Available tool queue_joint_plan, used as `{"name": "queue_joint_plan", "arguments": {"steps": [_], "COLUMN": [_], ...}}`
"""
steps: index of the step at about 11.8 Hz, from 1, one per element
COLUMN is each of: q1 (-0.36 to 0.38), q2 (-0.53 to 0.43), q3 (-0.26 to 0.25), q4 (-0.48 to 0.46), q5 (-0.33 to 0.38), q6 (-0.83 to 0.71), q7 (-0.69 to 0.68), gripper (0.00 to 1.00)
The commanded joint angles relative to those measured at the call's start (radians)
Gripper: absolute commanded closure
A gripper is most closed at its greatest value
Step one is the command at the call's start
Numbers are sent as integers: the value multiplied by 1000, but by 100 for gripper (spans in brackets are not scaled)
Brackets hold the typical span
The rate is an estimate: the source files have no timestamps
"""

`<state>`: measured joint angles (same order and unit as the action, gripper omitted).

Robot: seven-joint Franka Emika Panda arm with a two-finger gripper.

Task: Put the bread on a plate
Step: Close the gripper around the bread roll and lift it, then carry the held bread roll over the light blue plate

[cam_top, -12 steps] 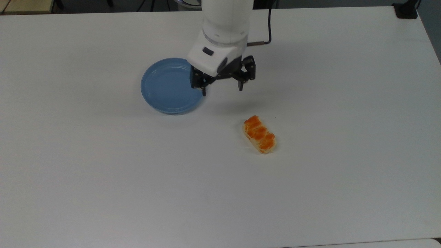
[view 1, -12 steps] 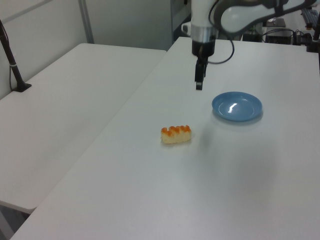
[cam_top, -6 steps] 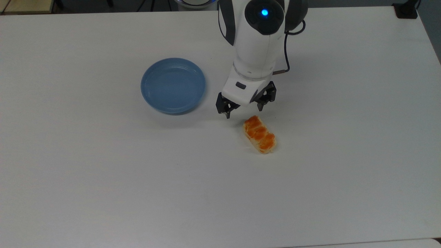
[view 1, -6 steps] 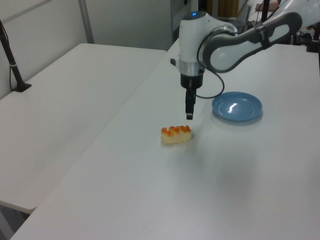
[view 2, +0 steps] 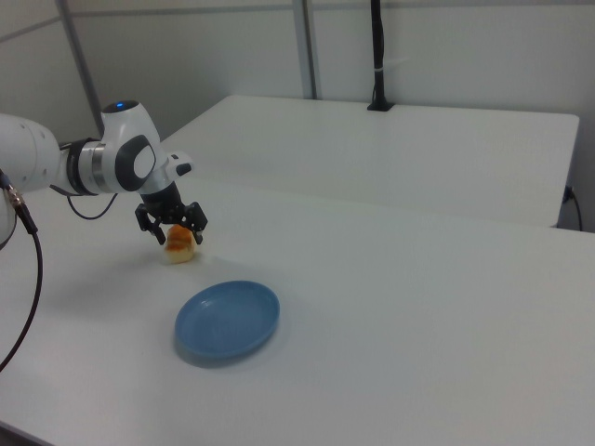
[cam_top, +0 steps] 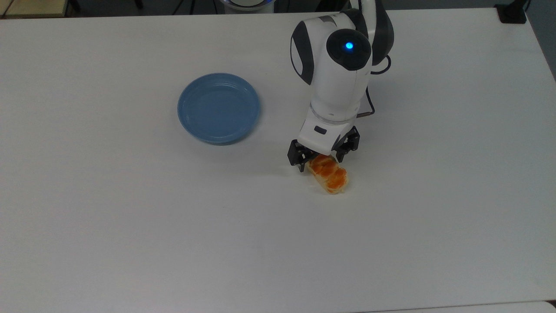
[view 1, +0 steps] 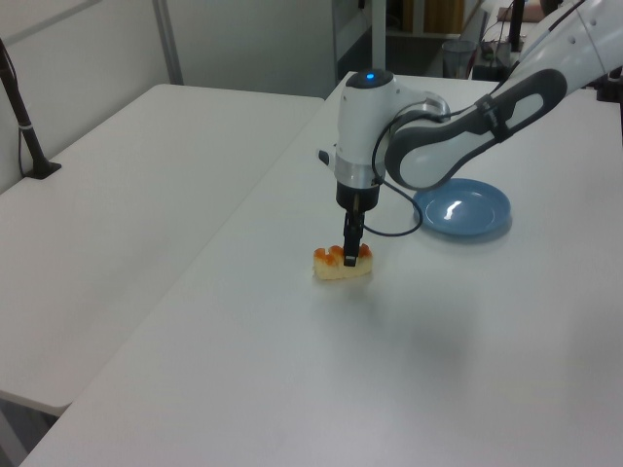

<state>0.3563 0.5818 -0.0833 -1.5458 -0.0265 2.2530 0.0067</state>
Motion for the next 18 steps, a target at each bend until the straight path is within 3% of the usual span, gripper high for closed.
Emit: {"name": "queue_joint_plan", "arguments": {"steps": [1,2,3,4,5,9,11,13,16,18], "q1": [53,58,58,58,53,38,9,-28,-129,-155], "q2": [62,75,75,72,67,-11,-84,-176,-292,-338], "q3": [-42,-46,-46,-46,-46,-58,-62,-62,-62,-91], "q4": [50,55,55,55,55,41,12,-81,-222,-305], "q5": [2,0,-3,-1,-3,0,0,0,0,0], "q6": [42,52,57,56,56,34,-92,-183,-185,-182], "q7": [61,75,81,81,78,72,15,-59,-53,-47], "gripper": [0,9,29,56,71,74,74,73,72,71]}}
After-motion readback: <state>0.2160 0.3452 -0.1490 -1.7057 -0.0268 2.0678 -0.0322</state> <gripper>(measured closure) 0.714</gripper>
